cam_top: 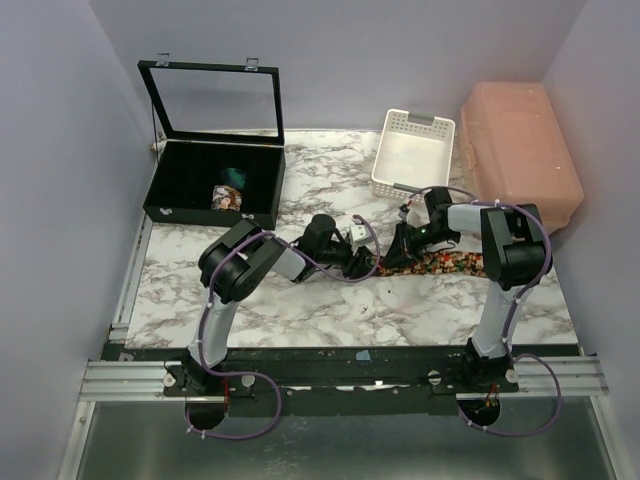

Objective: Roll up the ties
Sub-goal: Roll the tie at the center of the board.

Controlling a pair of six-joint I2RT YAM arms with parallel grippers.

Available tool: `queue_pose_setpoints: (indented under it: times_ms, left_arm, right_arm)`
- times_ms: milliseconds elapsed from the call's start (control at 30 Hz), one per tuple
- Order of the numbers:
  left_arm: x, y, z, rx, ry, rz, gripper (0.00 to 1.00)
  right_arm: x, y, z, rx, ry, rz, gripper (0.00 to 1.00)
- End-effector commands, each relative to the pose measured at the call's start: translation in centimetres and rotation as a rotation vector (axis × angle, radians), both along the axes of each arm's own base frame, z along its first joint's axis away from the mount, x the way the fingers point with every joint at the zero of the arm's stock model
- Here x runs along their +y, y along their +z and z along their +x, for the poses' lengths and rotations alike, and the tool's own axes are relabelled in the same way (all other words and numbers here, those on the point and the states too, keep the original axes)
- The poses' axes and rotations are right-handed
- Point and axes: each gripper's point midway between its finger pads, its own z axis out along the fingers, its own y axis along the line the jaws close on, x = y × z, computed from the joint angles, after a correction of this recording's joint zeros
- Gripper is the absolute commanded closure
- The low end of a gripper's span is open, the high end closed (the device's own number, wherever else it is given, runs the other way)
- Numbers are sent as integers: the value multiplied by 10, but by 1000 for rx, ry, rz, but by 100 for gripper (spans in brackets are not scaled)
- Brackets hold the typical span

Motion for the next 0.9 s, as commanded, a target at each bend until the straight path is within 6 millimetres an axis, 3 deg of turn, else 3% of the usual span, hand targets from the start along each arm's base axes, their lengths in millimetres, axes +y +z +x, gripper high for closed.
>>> queue_pose_setpoints:
  times_ms: [0, 100, 267, 367, 633, 767, 867]
  left_arm:
    - [11, -31, -13, 47, 28, 156, 79]
    - [23, -38, -10, 20, 56, 244, 82]
    - [30, -44, -11, -20, 49, 326, 82]
    - [29, -45, -12, -40, 45, 344, 81]
    - [26, -47, -11, -50, 33, 372, 78]
    - [25, -49, -13, -54, 23, 383, 78]
    - [24, -49, -16, -54, 14, 387, 78]
  right_arm:
    - [-24, -22, 15, -128, -1, -163, 74]
    - [-22, 9, 17, -168, 10, -130, 59]
    - [-6, 46, 5, -148, -1, -13, 57]
    - [5, 46, -4, -106, 10, 8, 51]
    - [7, 22, -7, -49, 9, -13, 50]
    - [8, 21, -1, -69, 10, -14, 64]
    - [8, 17, 1, -65, 19, -20, 82]
